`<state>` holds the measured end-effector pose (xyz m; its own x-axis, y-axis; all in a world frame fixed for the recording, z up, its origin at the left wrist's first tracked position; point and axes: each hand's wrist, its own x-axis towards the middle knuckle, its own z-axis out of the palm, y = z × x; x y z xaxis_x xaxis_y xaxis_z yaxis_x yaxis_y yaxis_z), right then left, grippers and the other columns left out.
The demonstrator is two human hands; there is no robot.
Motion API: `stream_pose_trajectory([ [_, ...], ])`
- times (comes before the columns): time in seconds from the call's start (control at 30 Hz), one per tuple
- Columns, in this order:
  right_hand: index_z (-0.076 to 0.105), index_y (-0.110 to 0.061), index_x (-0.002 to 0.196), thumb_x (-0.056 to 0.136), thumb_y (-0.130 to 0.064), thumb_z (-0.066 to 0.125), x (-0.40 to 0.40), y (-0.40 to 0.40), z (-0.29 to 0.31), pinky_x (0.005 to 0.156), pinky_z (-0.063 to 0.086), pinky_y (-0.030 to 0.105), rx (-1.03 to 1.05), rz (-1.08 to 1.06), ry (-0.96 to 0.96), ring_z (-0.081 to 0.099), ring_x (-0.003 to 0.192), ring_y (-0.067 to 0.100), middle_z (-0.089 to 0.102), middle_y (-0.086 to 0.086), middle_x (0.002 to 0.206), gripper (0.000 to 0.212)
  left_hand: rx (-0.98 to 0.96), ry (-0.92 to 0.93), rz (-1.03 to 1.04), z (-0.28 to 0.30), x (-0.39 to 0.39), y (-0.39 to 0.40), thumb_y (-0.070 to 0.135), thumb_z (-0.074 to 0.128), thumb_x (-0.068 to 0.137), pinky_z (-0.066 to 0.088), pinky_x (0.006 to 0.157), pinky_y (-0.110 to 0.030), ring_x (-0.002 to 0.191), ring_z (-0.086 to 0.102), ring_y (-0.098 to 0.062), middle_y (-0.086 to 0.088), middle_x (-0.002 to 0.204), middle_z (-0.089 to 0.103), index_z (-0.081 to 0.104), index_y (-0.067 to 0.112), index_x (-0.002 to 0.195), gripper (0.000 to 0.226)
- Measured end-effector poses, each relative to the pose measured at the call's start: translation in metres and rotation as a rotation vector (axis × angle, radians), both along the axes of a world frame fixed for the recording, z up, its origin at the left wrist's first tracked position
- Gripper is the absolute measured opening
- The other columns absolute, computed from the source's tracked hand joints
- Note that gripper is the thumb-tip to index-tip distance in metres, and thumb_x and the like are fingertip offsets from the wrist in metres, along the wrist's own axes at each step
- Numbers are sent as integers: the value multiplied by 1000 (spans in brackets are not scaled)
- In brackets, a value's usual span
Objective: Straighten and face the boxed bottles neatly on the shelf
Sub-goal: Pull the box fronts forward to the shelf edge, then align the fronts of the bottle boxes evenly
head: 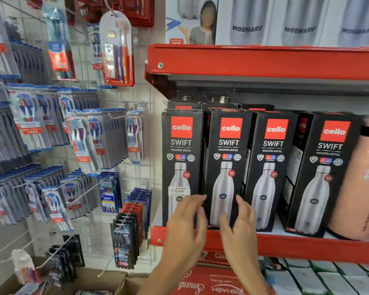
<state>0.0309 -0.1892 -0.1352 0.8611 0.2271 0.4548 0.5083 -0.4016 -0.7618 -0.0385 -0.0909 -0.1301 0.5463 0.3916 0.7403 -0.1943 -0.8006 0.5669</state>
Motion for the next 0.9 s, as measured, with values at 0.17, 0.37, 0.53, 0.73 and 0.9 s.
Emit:
stream_pose_trajectory([
  [0.17, 4, -15, 151, 95, -42, 41, 8, -10, 1, 105, 33, 33, -144, 102, 163, 33, 140, 23, 19, 5, 159, 72, -276, 357, -109, -12, 24, -29, 57, 20, 92, 37, 110, -39, 133, 45, -23, -10, 151, 39, 7, 21, 151, 70],
  [0.37, 0, -28, 151, 94, -40, 39, 8, -21, 0, 81, 43, 31, -185, 153, 174, 61, 105, 20, 57, 10, 136, 70, -489, 242, -81, -6, 19, -36, 58, 19, 91, 18, 106, -15, 138, 28, -3, 4, 154, 32, 31, 20, 145, 67],
  [0.53, 5, -34, 149, 95, -38, 41, -4, -39, -2, 87, 39, 27, -160, 211, 147, 56, 117, 19, 51, 1, 143, 65, -450, 259, -47, -11, 3, -41, 62, 19, 92, 20, 110, -19, 138, 35, -7, 4, 148, 42, 39, 23, 142, 67],
  [0.73, 14, -30, 149, 95, -33, 40, 3, -47, 2, 85, 45, 28, -164, 247, 97, 59, 115, 22, 62, 11, 129, 60, -248, 302, 13, 2, 2, -40, 60, 19, 93, 41, 71, -7, 70, 61, 10, 1, 69, 68, 56, 7, 126, 73],
  [0.9, 36, -20, 142, 88, -20, 52, 36, -62, -1, 105, 37, 38, 115, 23, -83, 42, 126, 23, 41, 5, 138, 56, -124, 73, 79, 15, 20, -59, 55, 20, 95, 49, 64, -33, 62, 62, -12, -7, 64, 67, 64, 16, 78, 61],
])
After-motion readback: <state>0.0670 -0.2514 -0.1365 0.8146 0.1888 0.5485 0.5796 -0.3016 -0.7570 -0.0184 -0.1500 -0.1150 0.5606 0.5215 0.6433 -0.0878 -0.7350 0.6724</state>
